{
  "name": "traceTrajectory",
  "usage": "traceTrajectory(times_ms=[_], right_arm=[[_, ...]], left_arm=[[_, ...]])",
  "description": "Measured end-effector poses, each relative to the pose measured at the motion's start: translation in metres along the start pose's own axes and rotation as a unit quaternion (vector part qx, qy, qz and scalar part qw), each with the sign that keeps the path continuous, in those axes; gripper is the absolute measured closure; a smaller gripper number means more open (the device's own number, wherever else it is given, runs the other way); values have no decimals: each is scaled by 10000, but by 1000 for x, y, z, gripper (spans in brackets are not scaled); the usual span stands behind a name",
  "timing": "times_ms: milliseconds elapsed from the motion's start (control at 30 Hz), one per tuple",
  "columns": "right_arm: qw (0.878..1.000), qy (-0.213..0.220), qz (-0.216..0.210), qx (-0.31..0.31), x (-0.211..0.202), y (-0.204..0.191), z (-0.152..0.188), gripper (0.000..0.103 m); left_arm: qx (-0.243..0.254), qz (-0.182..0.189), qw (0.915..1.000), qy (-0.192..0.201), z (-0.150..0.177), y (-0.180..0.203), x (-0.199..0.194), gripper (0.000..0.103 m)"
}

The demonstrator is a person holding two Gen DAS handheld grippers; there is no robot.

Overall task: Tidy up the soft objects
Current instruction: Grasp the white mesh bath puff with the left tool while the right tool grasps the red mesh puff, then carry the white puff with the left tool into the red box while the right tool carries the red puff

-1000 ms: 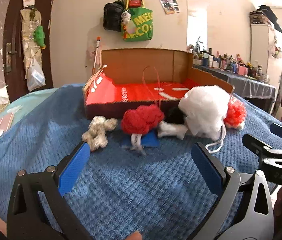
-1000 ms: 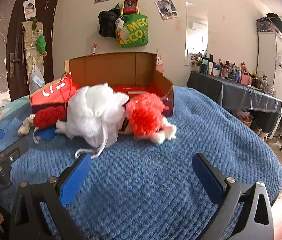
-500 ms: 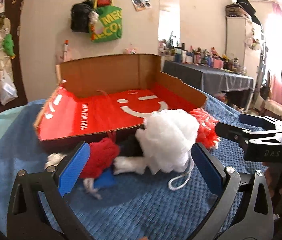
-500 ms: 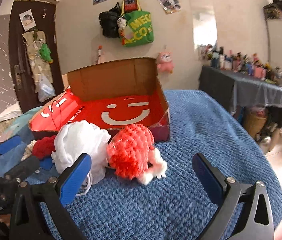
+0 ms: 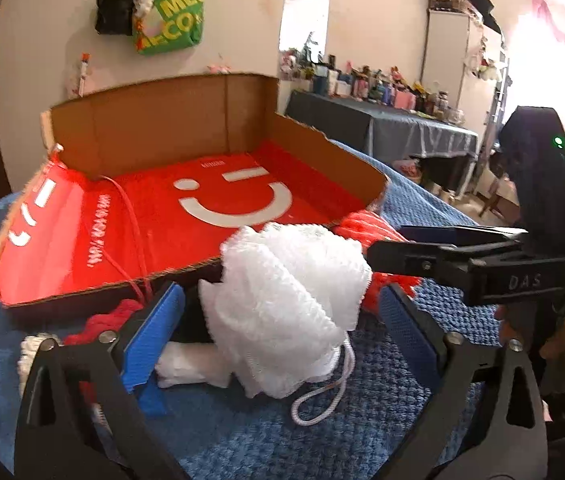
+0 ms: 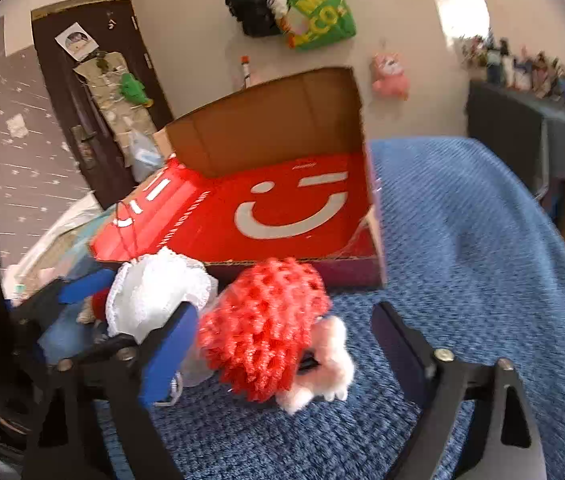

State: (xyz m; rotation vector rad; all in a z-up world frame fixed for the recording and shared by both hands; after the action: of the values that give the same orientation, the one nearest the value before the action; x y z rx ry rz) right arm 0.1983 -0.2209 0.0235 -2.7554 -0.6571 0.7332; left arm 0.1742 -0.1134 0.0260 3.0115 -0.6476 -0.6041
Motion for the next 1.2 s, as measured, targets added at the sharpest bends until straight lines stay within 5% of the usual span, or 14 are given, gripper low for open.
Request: traceTrajectory(times_ms=[133,267,333,567,1200], right_arm=[[9981,-236,-498,261,9,-4,4,37],[9973,-243,-624,299,10,-8,6,44],[9975,-210,-611,299,7,-7,5,63],[9985,48,-483,235,-7,-7,-4,67],[9981,482,-354,-136,-29,-47,-27,67]], left_arm=[[-114,232,9993,-262,7,1,9,33],[-244,232,9987,-394,10,-4,15,46],[-252,227,9988,-355,9,-5,14,50],[-114,262,9995,-153,-2,-1,0,58],[-142,69,9991,401,-34,-33,-44,58]])
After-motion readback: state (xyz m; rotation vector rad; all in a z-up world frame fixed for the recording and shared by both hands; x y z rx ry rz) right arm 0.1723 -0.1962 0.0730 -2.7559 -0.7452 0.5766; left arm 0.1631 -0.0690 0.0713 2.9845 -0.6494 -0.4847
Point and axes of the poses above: each gripper's, at about its wrist camera, not at the fingertips, and x roughly the way its jaws point, y to its right, z to its underside, the point moved 8 cm from there along x, roughly the way its jaws point, and after that the axes turned 13 degrees about y, right-handed, at the moved point
